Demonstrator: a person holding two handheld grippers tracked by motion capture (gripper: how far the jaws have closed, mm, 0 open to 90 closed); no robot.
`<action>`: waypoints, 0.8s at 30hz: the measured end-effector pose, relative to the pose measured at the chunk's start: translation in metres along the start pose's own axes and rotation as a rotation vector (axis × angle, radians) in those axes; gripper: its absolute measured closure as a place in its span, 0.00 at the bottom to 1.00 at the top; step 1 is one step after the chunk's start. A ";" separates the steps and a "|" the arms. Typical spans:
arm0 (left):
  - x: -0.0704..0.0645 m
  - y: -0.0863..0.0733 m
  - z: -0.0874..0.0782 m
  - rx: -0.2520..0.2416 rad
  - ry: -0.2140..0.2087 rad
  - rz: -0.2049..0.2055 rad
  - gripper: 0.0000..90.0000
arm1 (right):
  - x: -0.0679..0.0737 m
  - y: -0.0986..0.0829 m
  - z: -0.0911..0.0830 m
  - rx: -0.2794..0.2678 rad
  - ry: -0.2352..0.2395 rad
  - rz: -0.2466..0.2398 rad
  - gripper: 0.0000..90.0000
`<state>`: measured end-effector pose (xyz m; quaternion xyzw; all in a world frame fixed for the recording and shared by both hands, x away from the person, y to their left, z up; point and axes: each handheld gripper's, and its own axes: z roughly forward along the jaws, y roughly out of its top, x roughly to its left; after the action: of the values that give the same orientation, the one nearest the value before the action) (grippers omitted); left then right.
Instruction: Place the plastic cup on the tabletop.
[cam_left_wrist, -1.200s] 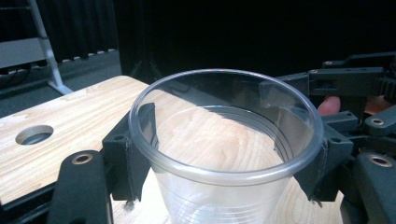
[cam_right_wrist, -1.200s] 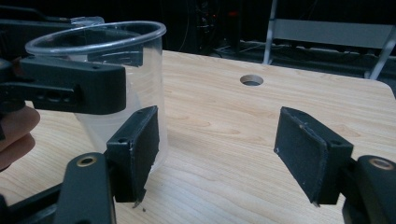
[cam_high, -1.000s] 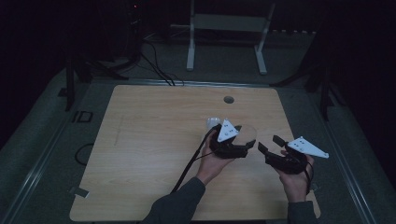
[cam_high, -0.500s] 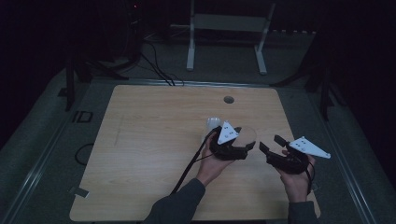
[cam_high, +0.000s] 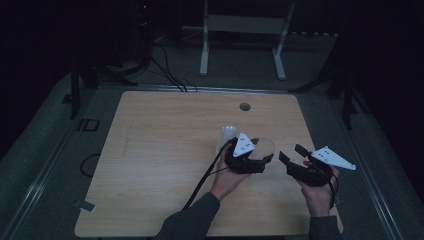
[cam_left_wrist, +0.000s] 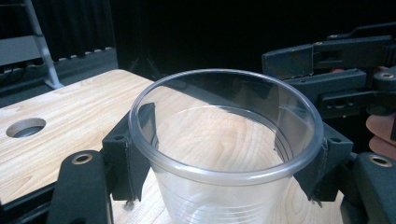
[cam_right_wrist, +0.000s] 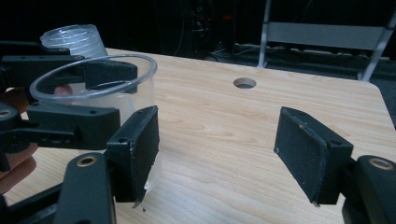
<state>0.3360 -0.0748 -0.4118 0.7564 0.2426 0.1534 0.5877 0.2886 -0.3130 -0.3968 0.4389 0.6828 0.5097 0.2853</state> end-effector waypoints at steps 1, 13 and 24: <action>0.000 0.000 0.000 0.000 -0.001 -0.001 0.33 | 0.000 0.000 0.000 -0.001 0.000 0.002 0.34; 0.001 -0.006 0.002 -0.005 -0.006 -0.002 0.33 | -0.001 0.000 0.000 -0.002 -0.003 0.002 0.34; -0.001 -0.011 0.004 -0.007 -0.015 0.000 0.33 | -0.001 0.000 -0.001 -0.002 -0.004 0.004 0.34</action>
<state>0.3356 -0.0764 -0.4238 0.7554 0.2378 0.1486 0.5923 0.2886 -0.3145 -0.3967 0.4409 0.6807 0.5101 0.2864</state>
